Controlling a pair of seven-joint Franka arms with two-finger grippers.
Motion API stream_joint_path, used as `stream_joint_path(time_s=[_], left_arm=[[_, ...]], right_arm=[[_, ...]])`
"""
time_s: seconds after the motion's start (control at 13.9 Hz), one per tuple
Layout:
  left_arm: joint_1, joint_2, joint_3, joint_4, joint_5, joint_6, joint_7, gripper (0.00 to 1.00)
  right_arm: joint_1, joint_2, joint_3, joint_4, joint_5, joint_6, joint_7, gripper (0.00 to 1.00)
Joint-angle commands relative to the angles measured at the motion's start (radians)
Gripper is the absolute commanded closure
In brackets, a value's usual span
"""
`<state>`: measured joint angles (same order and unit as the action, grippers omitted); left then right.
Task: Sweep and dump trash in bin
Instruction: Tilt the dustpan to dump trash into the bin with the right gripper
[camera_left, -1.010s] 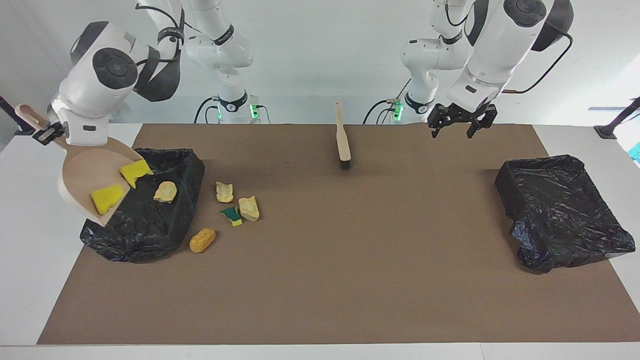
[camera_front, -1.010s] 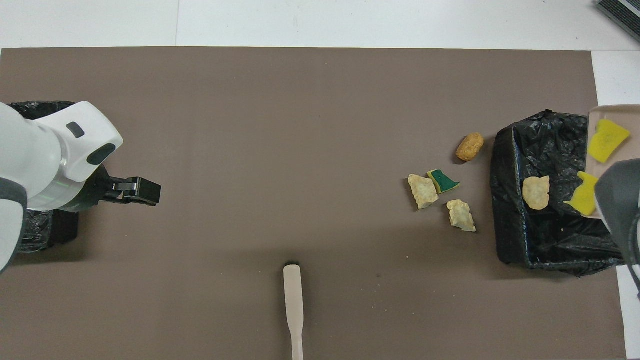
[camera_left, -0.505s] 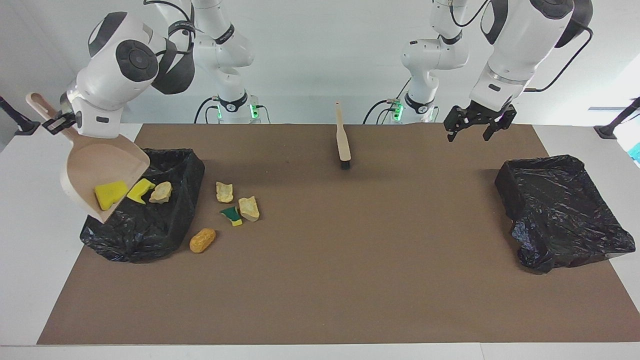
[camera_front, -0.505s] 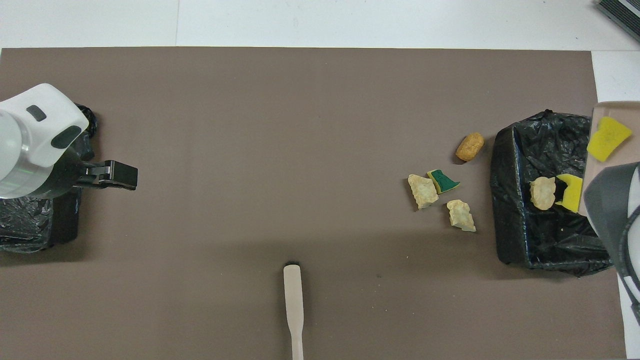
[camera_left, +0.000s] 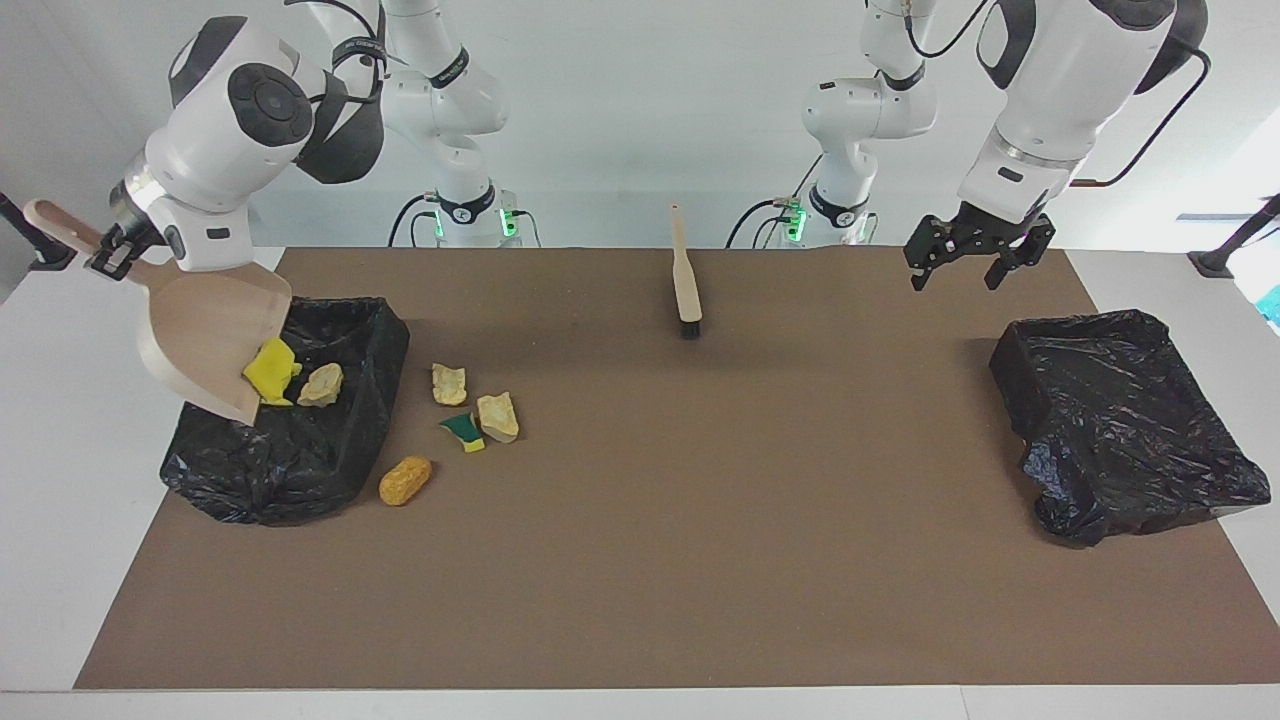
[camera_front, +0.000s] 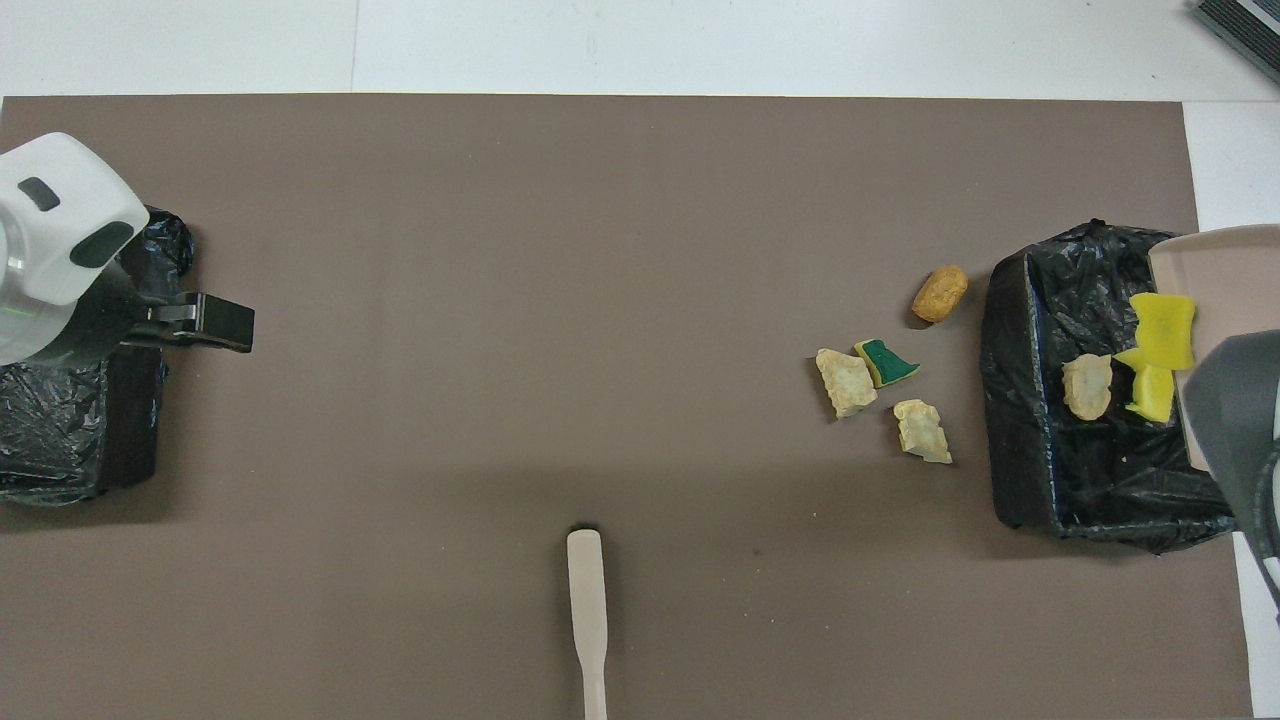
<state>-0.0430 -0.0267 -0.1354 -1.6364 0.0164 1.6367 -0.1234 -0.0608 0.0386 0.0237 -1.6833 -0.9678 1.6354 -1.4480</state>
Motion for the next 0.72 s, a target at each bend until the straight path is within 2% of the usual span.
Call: stream_joint_path(time_s=[0.0,0.29,0.65], left_arm=[[0.008,0.030,-0.010,0.049,0.024,-0.008,0.013,0.00],[0.003,0.022,-0.010,0.040,0.025,-0.020,0.013,0.00],[0.008,0.018,-0.010,0.035,0.024,-0.028,0.013,0.00]], right_arm=[[-0.027,-0.025,0.004,-0.024,0.017,0.026,-0.031,1.00],[-0.075,-0.025,-0.001,-0.019,0.115,0.026,-0.029,1.00],[-0.128,-0.043,-0.005,-0.013,0.380,0.009,-0.002,1.00]])
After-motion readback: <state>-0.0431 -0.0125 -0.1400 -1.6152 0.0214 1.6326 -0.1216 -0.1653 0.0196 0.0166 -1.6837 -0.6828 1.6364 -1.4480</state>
